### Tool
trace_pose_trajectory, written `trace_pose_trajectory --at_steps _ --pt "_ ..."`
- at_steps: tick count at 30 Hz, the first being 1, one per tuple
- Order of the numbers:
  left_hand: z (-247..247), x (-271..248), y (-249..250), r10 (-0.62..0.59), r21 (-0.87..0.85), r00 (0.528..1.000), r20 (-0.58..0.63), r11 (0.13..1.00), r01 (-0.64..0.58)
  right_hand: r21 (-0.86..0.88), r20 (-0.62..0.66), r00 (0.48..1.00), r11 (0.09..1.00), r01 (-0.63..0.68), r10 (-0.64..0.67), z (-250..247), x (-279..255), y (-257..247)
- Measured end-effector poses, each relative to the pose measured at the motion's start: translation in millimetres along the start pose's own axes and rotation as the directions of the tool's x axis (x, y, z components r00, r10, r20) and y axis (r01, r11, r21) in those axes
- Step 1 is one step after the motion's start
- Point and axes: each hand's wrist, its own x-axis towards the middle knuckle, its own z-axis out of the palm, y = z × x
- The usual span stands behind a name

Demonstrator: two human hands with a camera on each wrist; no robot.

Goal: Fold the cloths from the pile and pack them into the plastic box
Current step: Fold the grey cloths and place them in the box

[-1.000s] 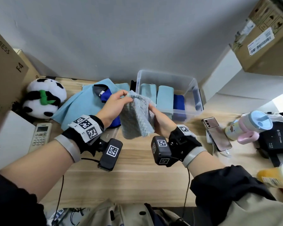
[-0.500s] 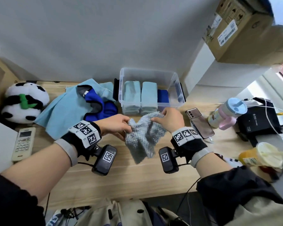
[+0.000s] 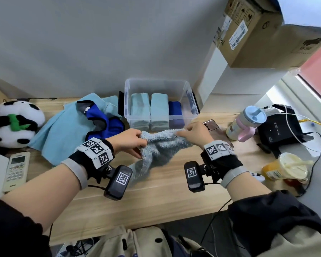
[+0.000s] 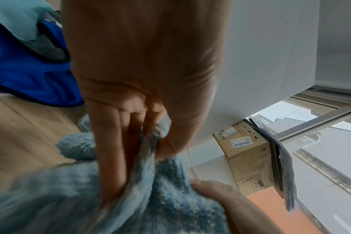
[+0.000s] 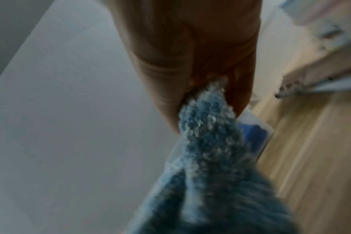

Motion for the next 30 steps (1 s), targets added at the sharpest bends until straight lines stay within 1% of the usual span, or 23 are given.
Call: trace_pose_trajectory --at_steps 1,2,3,4,5,6,7,8,9,10,11,12,14,16,20,22,23,25,27,28,30 --pt "-0.4 -2.0 1.4 -0.029 0.051 0.997 0.067 0.998 0.026 0.191 0.044 0.999 0.981 -0.018 0.009 -0.9 -0.4 -2.8" --pt "-0.8 -4.5 3.3 -0.068 0.13 0.99 0.123 0.99 0.051 0.348 0.086 0.996 0.937 -0.036 0.007 -2.0 -1.8 -7.1" --pt "-1.2 -5.7 5.5 -0.101 0.212 0.984 0.15 0.975 0.067 0.465 0.121 0.993 0.884 -0.051 -0.006 -3.1 -2.6 -11.8" --pt "-1.1 -5.7 8.1 -0.109 0.275 0.985 0.136 0.959 0.068 0.538 0.149 0.988 0.841 -0.057 -0.028 -4.9 -3.8 -17.3" --pt "-1.5 -4.3 10.6 -0.081 0.312 0.993 0.083 0.949 0.051 0.589 0.169 0.984 0.807 -0.052 -0.06 -6.9 -4.6 -23.0" --pt "-2.0 -2.1 12.6 -0.01 0.315 1.0 0.003 0.949 0.009 0.632 0.191 0.977 0.774 -0.046 -0.098 -9.1 -4.9 -28.1" --pt "-3.5 0.3 14.1 0.089 0.287 0.993 -0.074 0.956 -0.064 0.673 0.22 0.966 0.738 -0.046 -0.14 -11.4 -4.9 -32.7" --pt "-5.4 0.2 16.7 0.205 0.245 0.972 -0.114 0.954 -0.172 0.708 0.251 0.951 0.704 -0.054 -0.18 -13.6 -4.3 -36.7" --pt "-8.2 -0.7 19.9 0.317 0.207 0.942 -0.112 0.934 -0.29 0.735 0.273 0.939 0.675 -0.063 -0.21 -15.7 -4.8 -41.0" --pt "-10.8 -2.6 24.0 0.406 0.189 0.91 -0.08 0.903 -0.387 0.753 0.281 0.93 0.655 -0.06 -0.237 -17.6 -5.3 -44.7" --pt "-13.1 -3.8 27.9 0.464 0.188 0.885 -0.039 0.873 -0.45 0.765 0.279 0.925 0.642 -0.053 -0.256 -19.0 -5.8 -48.5" --pt "-14.4 -4.5 31.9 0.497 0.187 0.868 -0.01 0.853 -0.487 0.775 0.271 0.923 0.631 -0.04 -0.274 -20.5 -6.4 -51.7" --pt "-16.4 -4.1 37.3 0.496 0.162 0.868 0.012 0.856 -0.492 0.789 0.23 0.932 0.614 -0.01 -0.28 -24.3 -7.3 -56.6" --pt "-19.1 -5.3 37.3 0.485 0.134 0.874 0.003 0.866 -0.481 0.794 0.186 0.949 0.608 0.007 -0.254 -28.0 -4.3 -56.5" --pt "-24.7 -3.6 26.0 0.426 0.099 0.905 0.002 0.9 -0.425 0.787 0.129 0.97 0.617 0.026 -0.206 -35.2 5.9 -49.9" --pt "-28.5 -2.1 17.3 0.389 0.097 0.921 0.027 0.916 -0.39 0.774 0.068 0.983 0.631 0.056 -0.171 -37.8 9.6 -46.8" --pt "-30.3 -0.7 12.6 0.365 0.091 0.93 0.036 0.926 -0.367 0.779 0.032 0.989 0.624 0.064 -0.143 -40.3 10.8 -44.8" --pt "-33.4 0.5 5.8 0.324 0.048 0.946 0.022 0.944 -0.325 0.814 -0.031 0.995 0.575 0.078 -0.091 -46.9 14.5 -40.8" --pt "-37.0 1.8 1.3 0.288 -0.064 0.957 -0.021 0.955 -0.289 0.828 -0.074 0.994 0.552 0.103 -0.075 -54.5 18.1 -37.4" --pt "-38.6 2.0 0.8 0.269 -0.147 0.962 -0.038 0.951 -0.271 0.821 -0.093 0.993 0.56 0.116 -0.069 -57.7 19.4 -36.0" --pt "-42.6 3.2 0.6 0.23 -0.322 0.968 -0.097 0.913 -0.249 0.799 -0.126 0.99 0.586 0.135 -0.056 -61.8 21.0 -34.2"
